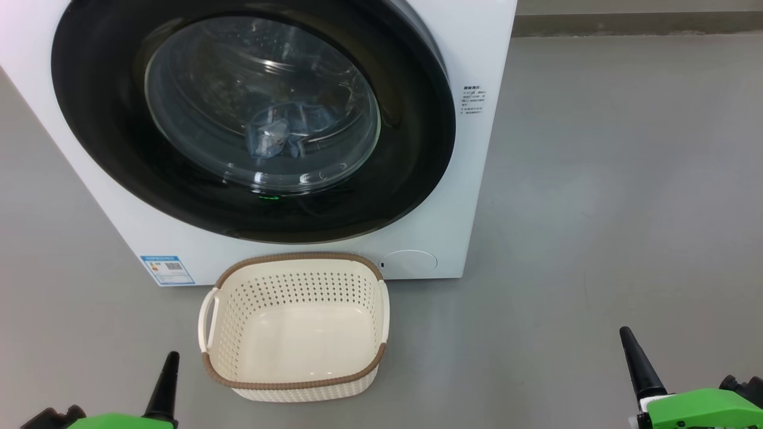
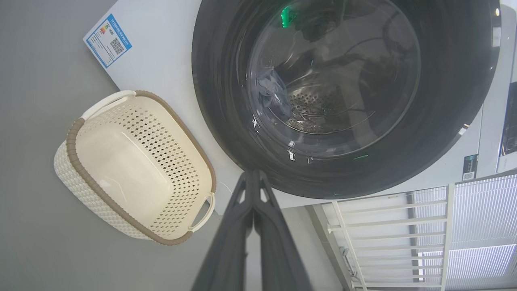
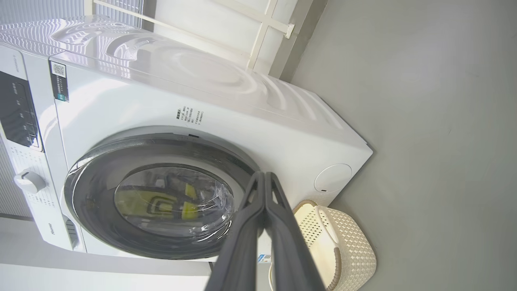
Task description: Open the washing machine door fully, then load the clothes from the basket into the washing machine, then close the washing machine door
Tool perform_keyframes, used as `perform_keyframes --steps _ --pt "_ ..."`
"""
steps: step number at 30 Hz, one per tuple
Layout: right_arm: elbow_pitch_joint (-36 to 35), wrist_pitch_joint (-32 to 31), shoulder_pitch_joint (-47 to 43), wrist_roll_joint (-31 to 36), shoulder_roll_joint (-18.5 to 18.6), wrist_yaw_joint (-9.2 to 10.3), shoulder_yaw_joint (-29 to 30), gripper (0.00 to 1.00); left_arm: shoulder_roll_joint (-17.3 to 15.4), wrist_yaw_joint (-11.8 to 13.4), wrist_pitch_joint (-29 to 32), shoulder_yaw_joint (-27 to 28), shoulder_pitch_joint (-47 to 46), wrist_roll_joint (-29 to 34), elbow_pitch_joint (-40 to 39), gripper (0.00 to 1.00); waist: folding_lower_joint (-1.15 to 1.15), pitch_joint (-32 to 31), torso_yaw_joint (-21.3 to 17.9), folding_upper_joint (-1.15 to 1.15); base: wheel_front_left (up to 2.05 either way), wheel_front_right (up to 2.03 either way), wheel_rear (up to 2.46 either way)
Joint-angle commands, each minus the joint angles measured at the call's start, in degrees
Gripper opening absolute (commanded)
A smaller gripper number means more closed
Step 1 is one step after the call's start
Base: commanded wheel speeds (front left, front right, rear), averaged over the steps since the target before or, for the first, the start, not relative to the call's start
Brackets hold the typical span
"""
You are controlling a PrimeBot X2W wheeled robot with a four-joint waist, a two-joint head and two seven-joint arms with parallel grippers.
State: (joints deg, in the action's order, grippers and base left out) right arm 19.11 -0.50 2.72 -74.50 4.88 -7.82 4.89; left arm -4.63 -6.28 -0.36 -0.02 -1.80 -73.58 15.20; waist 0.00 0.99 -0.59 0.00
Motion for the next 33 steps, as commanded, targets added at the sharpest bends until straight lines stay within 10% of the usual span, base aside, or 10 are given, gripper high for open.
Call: perform_keyframes --steps 1,33 --pt "-1.86 -0.60 2.98 -1.31 0.16 0.24 -0.45 0.00 -0.63 0.17 0.57 1.91 -2.82 -1.41 -1.80 0.00 0.00 -0.04 0.03 0.00 0.00 0.00 0.00" --pt "-4.47 -6.02 4.29 -17.61 -1.96 0.33 1.70 0.00 0.80 0.62 5.80 5.36 -4.40 -19.64 -2.94 0.00 0.00 -1.05 0.58 0.00 0.00 0.00 0.00"
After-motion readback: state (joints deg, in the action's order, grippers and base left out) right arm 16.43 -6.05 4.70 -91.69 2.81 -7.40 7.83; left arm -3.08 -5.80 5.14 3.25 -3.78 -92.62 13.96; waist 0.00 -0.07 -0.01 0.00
